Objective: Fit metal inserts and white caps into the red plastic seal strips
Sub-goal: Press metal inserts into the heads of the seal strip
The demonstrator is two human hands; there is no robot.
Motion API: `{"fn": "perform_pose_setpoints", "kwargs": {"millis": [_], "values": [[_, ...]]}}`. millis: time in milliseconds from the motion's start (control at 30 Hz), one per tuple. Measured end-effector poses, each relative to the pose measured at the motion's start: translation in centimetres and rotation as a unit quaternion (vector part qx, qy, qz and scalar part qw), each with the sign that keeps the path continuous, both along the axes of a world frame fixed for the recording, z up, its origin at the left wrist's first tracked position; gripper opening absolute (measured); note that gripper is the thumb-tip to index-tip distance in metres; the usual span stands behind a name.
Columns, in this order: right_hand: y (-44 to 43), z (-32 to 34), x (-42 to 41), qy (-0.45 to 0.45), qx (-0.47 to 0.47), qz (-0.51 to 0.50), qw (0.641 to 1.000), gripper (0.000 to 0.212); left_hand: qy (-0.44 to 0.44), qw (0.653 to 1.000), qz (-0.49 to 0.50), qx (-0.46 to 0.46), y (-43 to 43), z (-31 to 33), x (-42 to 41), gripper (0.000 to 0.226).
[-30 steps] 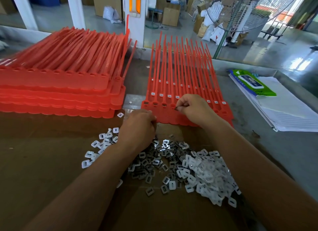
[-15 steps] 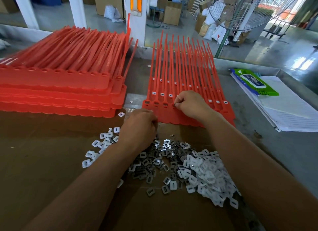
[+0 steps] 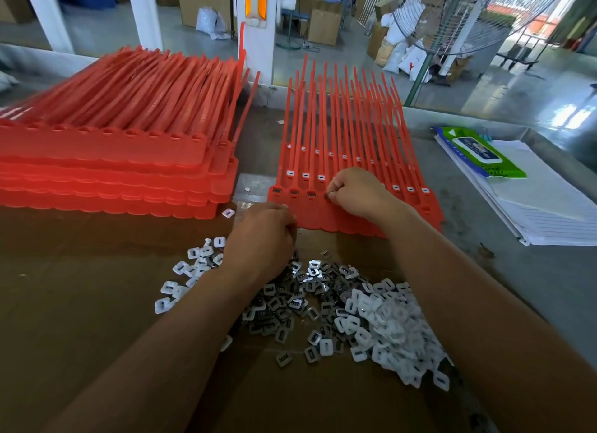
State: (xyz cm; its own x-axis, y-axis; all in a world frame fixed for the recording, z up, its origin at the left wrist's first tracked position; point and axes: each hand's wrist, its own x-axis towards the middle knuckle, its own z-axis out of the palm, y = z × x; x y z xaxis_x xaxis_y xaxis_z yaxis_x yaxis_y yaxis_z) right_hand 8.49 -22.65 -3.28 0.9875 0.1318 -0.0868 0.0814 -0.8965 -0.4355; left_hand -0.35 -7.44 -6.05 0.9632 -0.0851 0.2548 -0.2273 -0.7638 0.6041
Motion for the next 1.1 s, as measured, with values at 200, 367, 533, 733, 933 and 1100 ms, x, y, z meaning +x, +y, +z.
{"fn": "perform_pose_setpoints", "kwargs": {"millis": [200,367,533,733,933,1100], "values": [[0.4,-0.1,0.3,-0.008,-0.016,-0.038,0.999,0.018,0.007,1.000,0.006,0.001,-0.1,-0.1,0.0,0.027],[0.6,-0.2,0.2,-0.021,0.022,-0.069,0.997,0.017,0.009,1.000,0.003,0.002,0.0,-0.2,0.1,0.027],[0.2,-0.2,-0.2,-0.006,0.063,-0.050,0.997,0.004,0.003,1.000,0.005,0.001,-0.1,-0.2,0.1,0.027],[-0.3,-0.6,-0.8,-0.039,0.084,-0.030,0.995,0.018,0.001,1.000,0.002,0.008,0.0,-0.2,0.1,0.027],[-0.7,-0.4,-1.3,-0.023,0.103,-0.017,0.994,0.014,-0.004,1.000,0.002,0.014,0.0,-0.2,0.2,0.026],[-0.9,0.2,-3.0,-0.055,0.072,0.021,0.996,0.017,-0.002,1.000,-0.002,0.011,0.0,-0.3,0.2,0.026]]}}
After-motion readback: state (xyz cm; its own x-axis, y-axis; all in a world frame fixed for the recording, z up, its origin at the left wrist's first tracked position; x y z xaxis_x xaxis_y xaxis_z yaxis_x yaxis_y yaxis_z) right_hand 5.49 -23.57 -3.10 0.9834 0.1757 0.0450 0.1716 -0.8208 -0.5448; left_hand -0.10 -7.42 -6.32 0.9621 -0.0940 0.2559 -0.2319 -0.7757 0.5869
